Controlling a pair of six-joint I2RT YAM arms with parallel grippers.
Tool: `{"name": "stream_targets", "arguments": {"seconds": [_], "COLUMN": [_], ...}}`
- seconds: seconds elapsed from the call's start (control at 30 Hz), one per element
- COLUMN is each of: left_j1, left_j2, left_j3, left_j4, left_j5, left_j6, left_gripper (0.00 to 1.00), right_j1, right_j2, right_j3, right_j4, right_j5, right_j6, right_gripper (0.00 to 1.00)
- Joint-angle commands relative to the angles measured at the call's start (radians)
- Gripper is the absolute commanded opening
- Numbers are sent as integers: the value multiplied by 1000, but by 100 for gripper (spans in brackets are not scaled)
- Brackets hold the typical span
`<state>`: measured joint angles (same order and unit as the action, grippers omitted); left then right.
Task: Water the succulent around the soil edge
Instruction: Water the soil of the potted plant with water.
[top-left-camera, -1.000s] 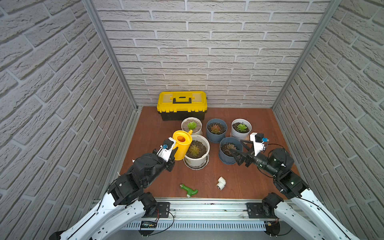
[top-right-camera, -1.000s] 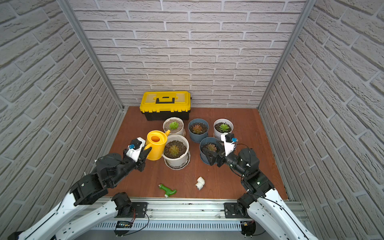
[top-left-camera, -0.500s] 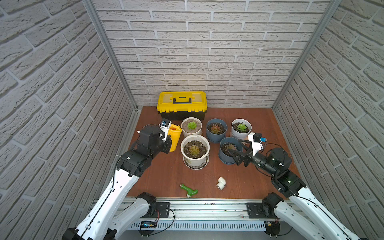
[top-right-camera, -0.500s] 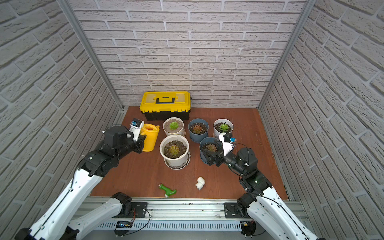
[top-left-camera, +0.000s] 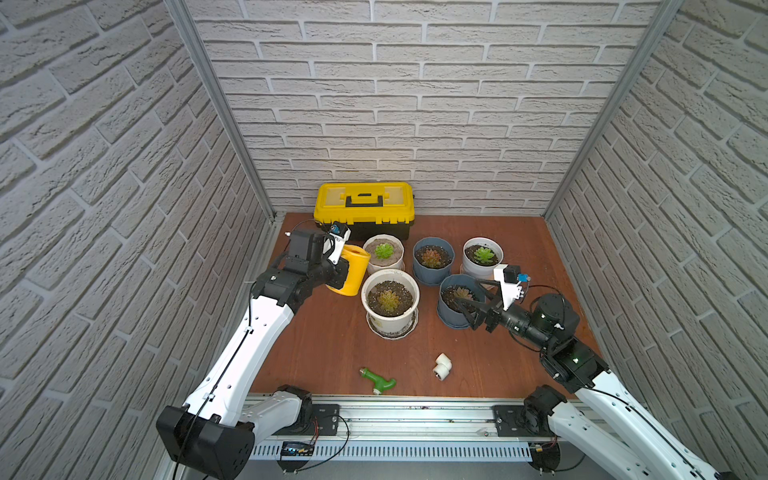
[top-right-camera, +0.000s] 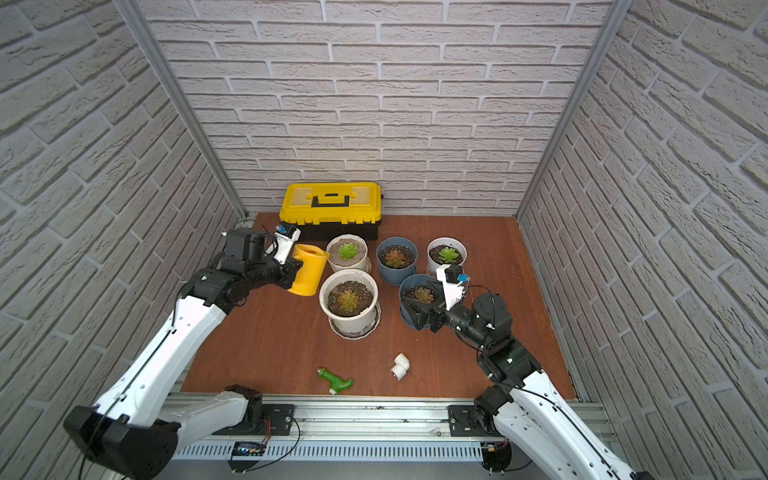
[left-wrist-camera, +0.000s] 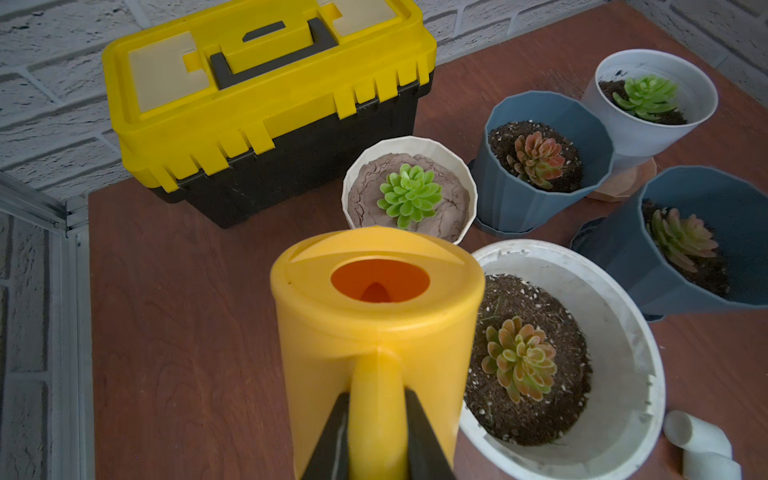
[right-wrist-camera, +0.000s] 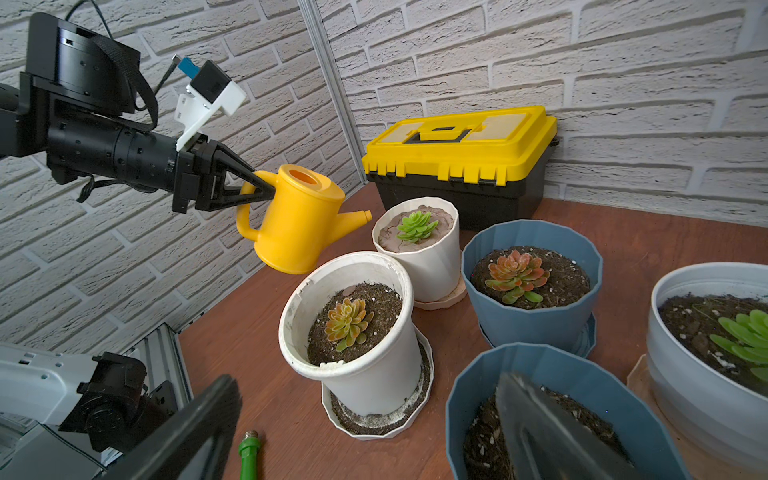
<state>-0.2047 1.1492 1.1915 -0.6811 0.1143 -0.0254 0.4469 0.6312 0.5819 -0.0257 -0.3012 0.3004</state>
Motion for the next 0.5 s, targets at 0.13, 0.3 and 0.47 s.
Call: {"name": "stream_targets", "arguments": {"seconds": [0.13,0.3,0.47], "left_j1": [16,16,16], "left_j2": [65,103,167], "left_j3": [84,114,171], "left_j4": [53,74,70], "left_j5": [5,-19,-36], "left_j6": [52,73,88], "left_gripper": [0,0,0], "right_j1": [-5,-5,-5], "right_j2": [8,13,12], "right_j3": [-1,1,4], "right_j4": [40,34,31], "right_j5": [8,4,10], "right_j6": [5,5,5], "right_gripper": [100,100,100]}}
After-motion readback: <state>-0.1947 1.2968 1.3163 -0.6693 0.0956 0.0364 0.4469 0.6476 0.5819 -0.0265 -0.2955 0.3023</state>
